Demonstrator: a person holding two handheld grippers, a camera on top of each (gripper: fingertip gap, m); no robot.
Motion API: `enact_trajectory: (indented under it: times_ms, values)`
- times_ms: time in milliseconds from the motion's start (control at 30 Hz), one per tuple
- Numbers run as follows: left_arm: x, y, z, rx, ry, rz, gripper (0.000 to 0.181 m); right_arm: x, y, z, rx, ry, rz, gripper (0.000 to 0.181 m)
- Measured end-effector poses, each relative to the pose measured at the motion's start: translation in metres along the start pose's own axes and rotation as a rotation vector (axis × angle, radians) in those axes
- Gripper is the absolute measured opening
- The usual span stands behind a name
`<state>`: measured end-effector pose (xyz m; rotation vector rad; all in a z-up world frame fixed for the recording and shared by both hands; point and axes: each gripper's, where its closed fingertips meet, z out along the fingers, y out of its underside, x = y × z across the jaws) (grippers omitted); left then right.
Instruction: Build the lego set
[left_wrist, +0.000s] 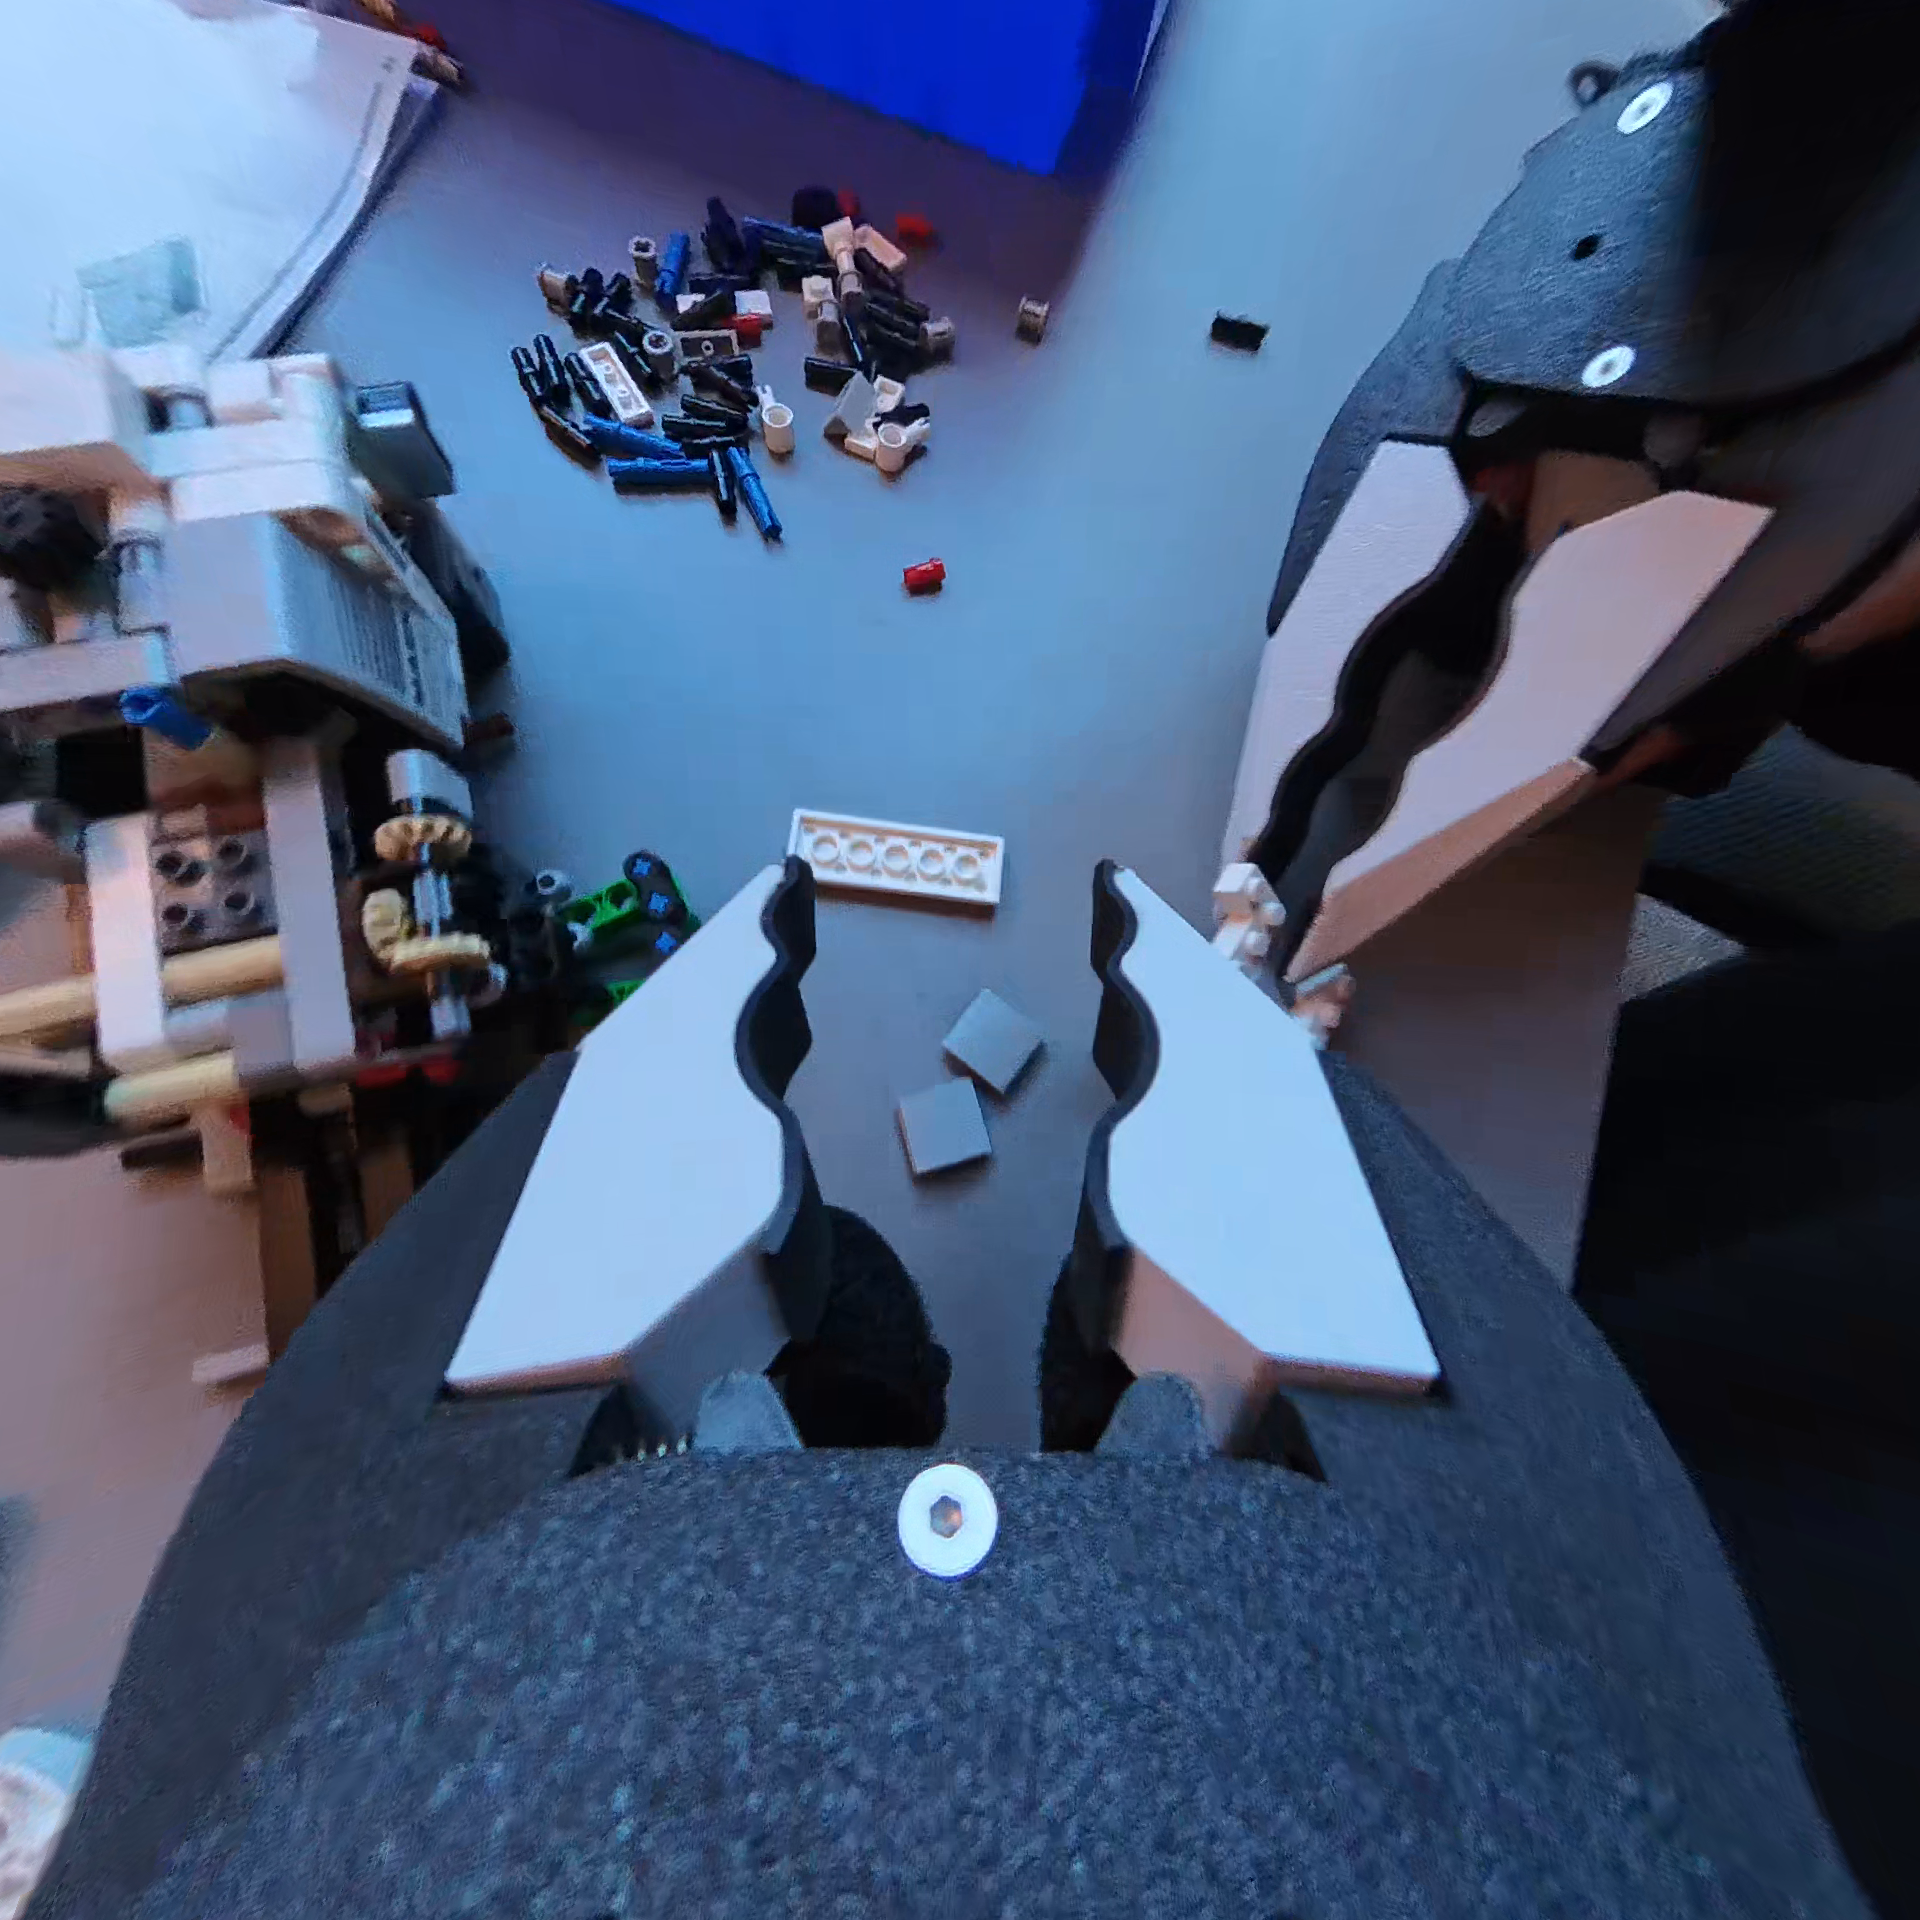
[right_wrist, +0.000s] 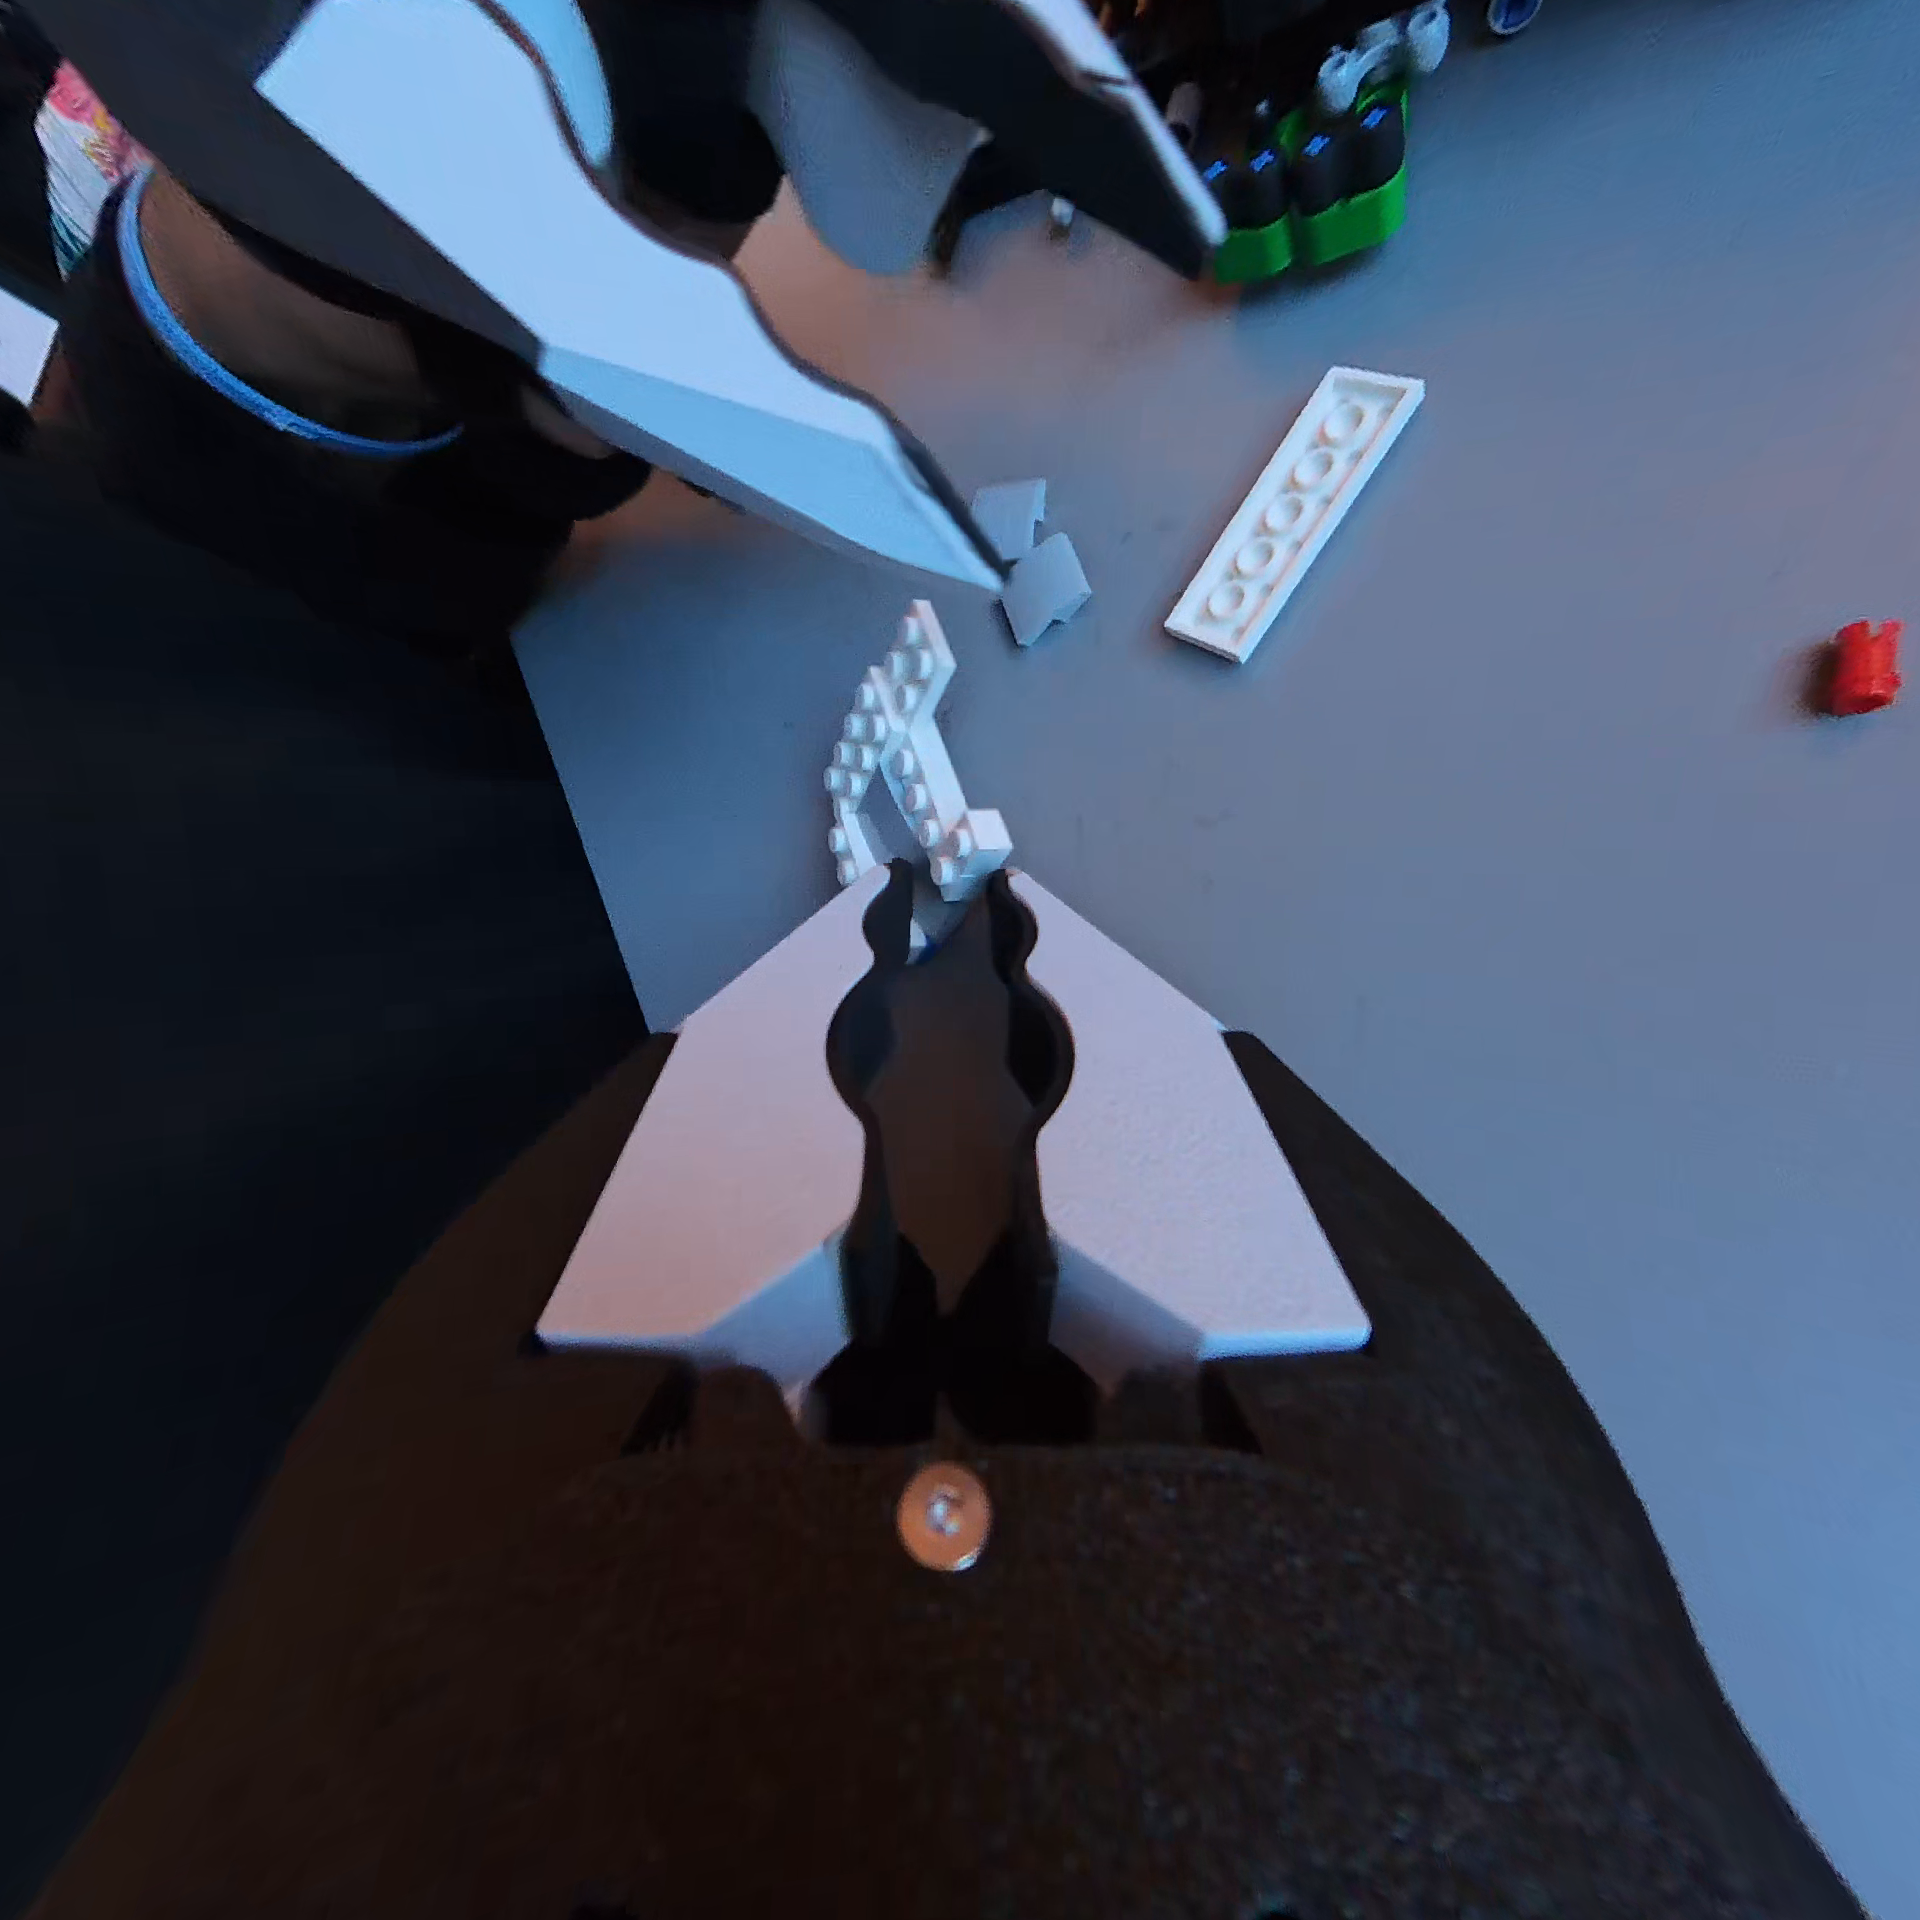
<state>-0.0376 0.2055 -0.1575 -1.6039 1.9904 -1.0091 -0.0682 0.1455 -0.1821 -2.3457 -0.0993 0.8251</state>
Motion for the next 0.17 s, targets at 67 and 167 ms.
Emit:
enact_trajectory:
  times_ms: [67, 167]
  values:
    - [-0.003, 0.000, 0.011, -0.043, -0.027, 0.032, 0.055, -0.003, 0.006, -0.001, -0.035, -0.030, -0.020, 0.014]
    - [-0.005, 0.003, 0.023, -0.131, -0.047, 0.070, 0.063, -0.016, 0.020, -0.004, -0.130, -0.124, -0.045, 0.011]
